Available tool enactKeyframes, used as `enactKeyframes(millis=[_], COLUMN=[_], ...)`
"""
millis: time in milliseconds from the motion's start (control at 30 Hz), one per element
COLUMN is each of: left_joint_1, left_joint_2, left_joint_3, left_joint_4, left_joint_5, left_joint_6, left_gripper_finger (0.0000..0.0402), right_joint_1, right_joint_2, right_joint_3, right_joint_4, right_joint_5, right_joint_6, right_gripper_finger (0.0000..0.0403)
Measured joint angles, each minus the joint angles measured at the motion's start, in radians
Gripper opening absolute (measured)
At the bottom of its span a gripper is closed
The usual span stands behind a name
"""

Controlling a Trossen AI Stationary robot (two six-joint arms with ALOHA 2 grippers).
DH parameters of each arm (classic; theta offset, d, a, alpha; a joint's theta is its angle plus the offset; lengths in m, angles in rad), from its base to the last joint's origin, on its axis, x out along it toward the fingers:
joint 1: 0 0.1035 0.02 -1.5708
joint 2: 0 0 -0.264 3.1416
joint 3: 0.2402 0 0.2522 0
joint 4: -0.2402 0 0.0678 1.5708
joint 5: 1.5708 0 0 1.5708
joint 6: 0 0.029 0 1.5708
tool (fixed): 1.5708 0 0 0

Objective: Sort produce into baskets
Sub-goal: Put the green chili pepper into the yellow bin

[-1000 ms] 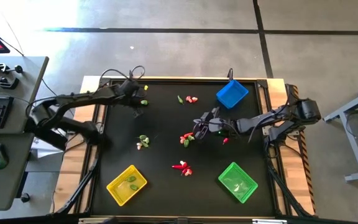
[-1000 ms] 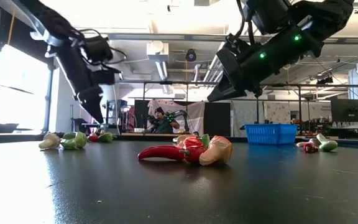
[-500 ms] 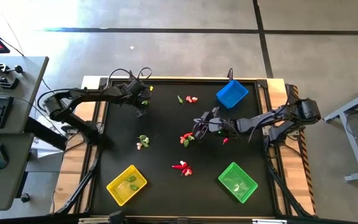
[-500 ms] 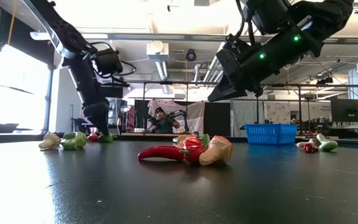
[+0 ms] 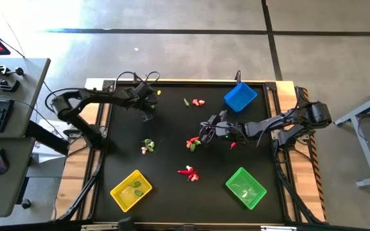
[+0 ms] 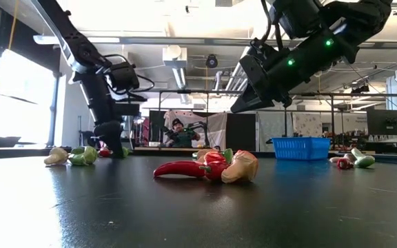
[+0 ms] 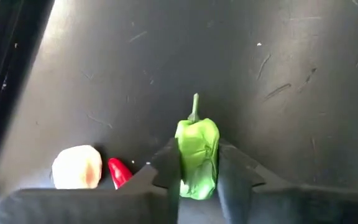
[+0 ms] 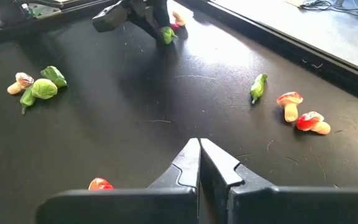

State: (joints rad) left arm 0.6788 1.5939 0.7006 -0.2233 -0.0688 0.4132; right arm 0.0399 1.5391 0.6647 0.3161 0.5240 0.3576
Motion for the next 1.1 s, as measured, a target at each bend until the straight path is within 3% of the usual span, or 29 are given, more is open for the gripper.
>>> enactKeyframes(millis=[133,267,467,633,800,967,1100], left_joint_1=[-0.022,-0.070,-0.247,-0.500,-0.818,-1.121,-1.300], left_joint_2=[-0.041,-0.141,-0.321,-0.476,-0.581,-0.584,-0.520], left_joint_3=[-0.004,0.011,0.035,0.036,0.036,0.036,0.036], left_joint_4=[-0.030,-0.118,-0.315,-0.439,-0.474,-0.451,-0.416], left_joint_5=[0.001,0.056,0.152,0.226,0.224,0.124,0.045], left_joint_6=[-0.023,-0.098,-0.196,-0.286,-0.446,-0.632,-0.716], left_gripper_finger=[0.0023,0.0022,0.0026,0.0026,0.0026,0.0026,0.0026], right_joint_1=[0.000,0.000,0.000,0.000,0.000,0.000,0.000], right_joint_2=[0.000,0.000,0.000,0.000,0.001,0.002,0.002], right_joint_3=[0.000,0.000,0.000,0.000,0.001,0.001,0.001], right_joint_4=[0.000,0.000,-0.001,-0.002,-0.005,-0.009,-0.013], right_joint_5=[0.000,0.000,0.001,0.001,0.001,0.001,0.001], right_joint_6=[0.000,0.000,0.000,0.000,0.000,0.000,0.003], right_gripper_finger=[0.0000,0.0000,0.0000,0.0000,0.0000,0.0000,0.0000])
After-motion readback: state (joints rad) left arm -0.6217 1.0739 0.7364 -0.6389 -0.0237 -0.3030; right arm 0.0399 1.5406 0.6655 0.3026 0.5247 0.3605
